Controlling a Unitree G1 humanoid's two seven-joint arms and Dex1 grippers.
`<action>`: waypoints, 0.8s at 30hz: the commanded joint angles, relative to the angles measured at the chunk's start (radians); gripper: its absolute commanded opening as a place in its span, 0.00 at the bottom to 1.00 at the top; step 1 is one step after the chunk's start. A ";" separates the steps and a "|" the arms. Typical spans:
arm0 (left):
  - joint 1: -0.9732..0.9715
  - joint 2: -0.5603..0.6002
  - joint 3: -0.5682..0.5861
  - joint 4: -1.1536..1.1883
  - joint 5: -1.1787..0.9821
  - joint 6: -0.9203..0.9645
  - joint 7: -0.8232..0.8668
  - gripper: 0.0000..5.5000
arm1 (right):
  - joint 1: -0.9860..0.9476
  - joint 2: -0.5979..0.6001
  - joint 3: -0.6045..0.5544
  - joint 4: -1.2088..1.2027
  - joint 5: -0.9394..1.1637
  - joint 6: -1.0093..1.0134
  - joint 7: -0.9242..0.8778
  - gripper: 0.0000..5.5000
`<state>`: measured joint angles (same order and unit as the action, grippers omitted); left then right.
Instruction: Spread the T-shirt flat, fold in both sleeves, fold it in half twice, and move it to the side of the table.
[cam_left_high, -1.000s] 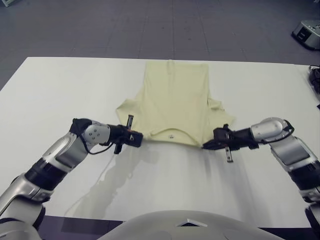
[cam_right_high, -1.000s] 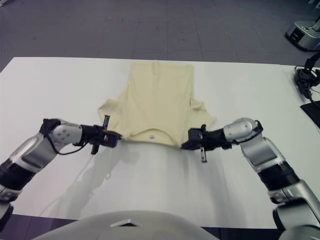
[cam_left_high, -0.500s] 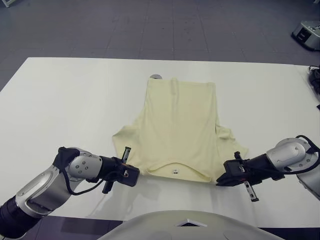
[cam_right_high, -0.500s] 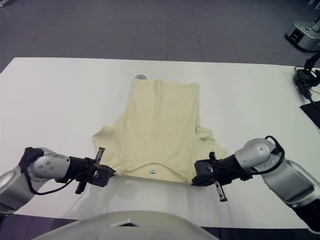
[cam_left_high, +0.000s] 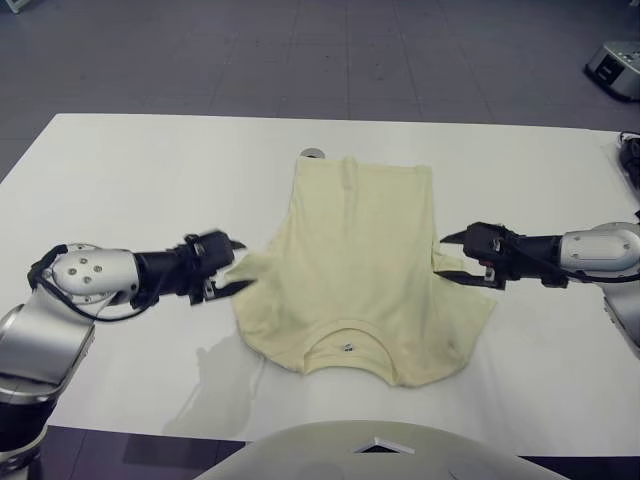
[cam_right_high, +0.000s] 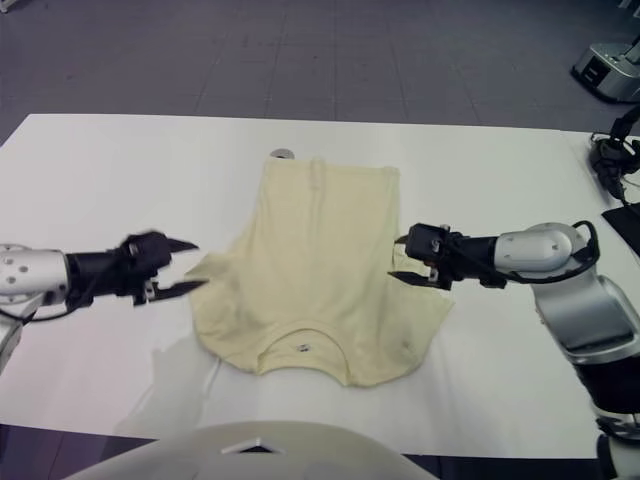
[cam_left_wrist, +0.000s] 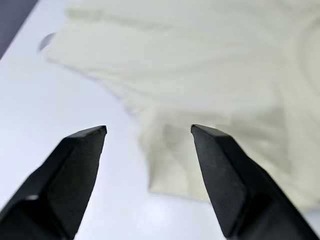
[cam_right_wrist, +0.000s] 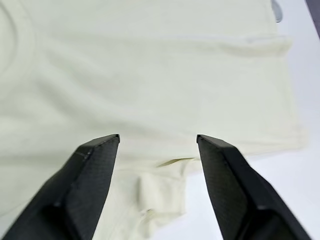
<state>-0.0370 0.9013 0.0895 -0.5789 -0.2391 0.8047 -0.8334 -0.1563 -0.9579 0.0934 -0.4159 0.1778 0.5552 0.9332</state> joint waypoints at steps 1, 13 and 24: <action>0.101 -0.070 0.038 0.027 -0.030 0.097 0.074 0.70 | 0.050 0.094 -0.042 -0.073 0.018 0.077 -0.117 0.67; 0.071 -0.186 0.003 0.336 -0.112 0.063 0.063 0.83 | 0.020 0.181 -0.033 -0.054 0.008 0.096 -0.214 0.98; 0.100 -0.165 -0.002 0.337 -0.126 0.041 0.054 0.48 | 0.037 0.179 -0.027 -0.049 0.001 0.083 -0.215 0.98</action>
<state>0.0504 0.7236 0.0987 -0.2506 -0.3619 0.8372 -0.7730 -0.1207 -0.7790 0.0574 -0.4671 0.1853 0.6448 0.7171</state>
